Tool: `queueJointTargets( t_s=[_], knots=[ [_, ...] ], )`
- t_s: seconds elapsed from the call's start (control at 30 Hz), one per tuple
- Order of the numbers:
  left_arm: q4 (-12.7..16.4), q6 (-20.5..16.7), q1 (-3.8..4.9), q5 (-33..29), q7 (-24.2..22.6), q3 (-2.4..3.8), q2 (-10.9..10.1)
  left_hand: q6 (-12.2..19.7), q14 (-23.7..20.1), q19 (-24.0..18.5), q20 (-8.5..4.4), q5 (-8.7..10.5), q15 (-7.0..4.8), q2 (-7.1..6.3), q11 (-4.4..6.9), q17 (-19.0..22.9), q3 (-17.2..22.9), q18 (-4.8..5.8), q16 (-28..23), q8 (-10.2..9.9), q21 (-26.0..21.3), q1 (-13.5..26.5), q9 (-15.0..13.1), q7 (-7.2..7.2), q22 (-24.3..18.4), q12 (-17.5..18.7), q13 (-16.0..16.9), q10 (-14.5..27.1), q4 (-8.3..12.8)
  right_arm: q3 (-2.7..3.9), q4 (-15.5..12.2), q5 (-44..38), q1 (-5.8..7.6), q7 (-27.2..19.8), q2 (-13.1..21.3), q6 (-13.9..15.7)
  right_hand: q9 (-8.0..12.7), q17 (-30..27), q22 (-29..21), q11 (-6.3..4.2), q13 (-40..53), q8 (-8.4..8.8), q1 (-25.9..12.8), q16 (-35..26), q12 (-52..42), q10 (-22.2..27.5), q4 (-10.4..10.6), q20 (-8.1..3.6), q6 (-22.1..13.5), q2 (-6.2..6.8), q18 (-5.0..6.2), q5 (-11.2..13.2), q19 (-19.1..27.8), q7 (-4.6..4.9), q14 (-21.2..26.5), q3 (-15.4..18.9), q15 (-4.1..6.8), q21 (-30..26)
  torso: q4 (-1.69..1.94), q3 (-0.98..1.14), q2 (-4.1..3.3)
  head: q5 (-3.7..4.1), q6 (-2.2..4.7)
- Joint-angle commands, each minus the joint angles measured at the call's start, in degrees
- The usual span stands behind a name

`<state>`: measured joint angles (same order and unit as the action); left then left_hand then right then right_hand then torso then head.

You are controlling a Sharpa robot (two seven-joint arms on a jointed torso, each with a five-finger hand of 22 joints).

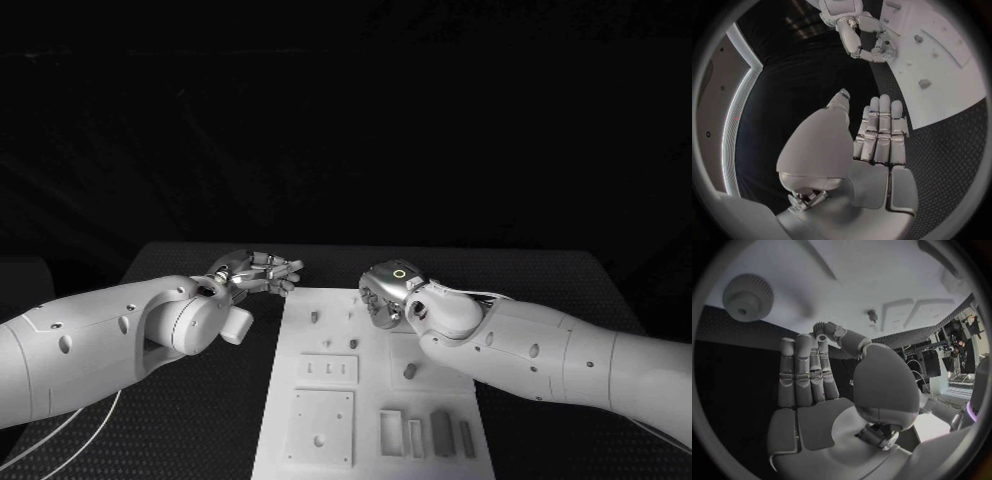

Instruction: Assemble the parts on the task board

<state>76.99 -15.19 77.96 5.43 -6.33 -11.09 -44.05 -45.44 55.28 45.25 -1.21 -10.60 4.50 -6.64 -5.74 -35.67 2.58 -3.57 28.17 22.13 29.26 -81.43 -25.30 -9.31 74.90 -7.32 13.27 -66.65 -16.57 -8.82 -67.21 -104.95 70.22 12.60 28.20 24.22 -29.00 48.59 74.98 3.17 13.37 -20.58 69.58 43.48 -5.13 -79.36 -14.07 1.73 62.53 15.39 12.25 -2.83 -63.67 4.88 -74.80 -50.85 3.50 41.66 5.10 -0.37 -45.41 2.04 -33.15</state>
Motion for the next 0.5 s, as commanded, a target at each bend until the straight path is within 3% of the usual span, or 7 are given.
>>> queueJointTargets(
  t_s=[0.03, 0.33, 0.5],
  knots=[
    [0.0, 0.7, 0.11, -0.1, -0.4, 0.04, 0.3, -0.1, 0.3, -0.5, -0.09, 0.36, -0.06, -0.02, 0.21, 0.0, -0.3, -0.67, -0.3, -0.3, 0.2, -0.7, -0.1, 0.14, 0.5, 0.2, 0.1, -0.1, 0.0, 0.03, 0.9, -1.8, 0.14, 1.2, -0.9, 1.6, -0.1, 0.1, 1.2, -1.53, 0.6, -0.22, 0.4, 0.3, -0.2, -2.0, 0.9, -0.39, 0.5, 0.05, 2.74, 0.0, -0.5, -0.06, -0.5, -1.4, 1.0, 0.4, 0.11, -0.03, -0.04, -0.16, 0.16],
    [0.3, 0.4, 0.12, 0.1, -0.6, 0.05, 0.2, -0.1, 0.3, -0.5, -0.09, 0.35, -0.05, 0.0, 0.18, -0.1, -0.4, -0.67, -0.4, -0.3, 0.2, -0.8, -0.1, 0.13, 0.5, 0.2, 0.1, -0.1, 0.0, 0.04, 3.0, -2.0, 0.81, 1.3, -3.1, 1.6, -0.1, 0.1, 1.2, -1.52, 0.6, -0.21, 0.4, 0.3, -0.1, -2.0, 1.0, -0.41, 0.5, 0.12, 2.75, 0.0, -0.4, -0.06, -0.4, -1.5, 0.99, 0.5, 0.13, -0.12, -0.15, -0.27, 0.38],
    [0.8, 0.3, 0.13, 0.1, -0.6, 0.07, 0.1, -0.1, 0.3, -0.5, -0.09, 0.35, -0.05, 0.01, 0.17, -0.1, -0.4, -0.67, -0.4, -0.3, 0.2, -0.8, -0.1, 0.13, 0.5, 0.2, 0.1, -0.1, 0.0, 0.04, 4.1, -2.5, 1.11, 1.6, -4.2, 2.1, -0.2, 0.1, 1.2, -1.53, 0.6, -0.21, 0.5, 0.4, -0.1, -2.0, 1.1, -0.42, 0.5, 0.15, 2.75, 0.0, -0.4, -0.06, -0.4, -1.5, 1.0, 0.5, 0.38, -0.23, -0.41, -0.11, 0.63]
  ],
)
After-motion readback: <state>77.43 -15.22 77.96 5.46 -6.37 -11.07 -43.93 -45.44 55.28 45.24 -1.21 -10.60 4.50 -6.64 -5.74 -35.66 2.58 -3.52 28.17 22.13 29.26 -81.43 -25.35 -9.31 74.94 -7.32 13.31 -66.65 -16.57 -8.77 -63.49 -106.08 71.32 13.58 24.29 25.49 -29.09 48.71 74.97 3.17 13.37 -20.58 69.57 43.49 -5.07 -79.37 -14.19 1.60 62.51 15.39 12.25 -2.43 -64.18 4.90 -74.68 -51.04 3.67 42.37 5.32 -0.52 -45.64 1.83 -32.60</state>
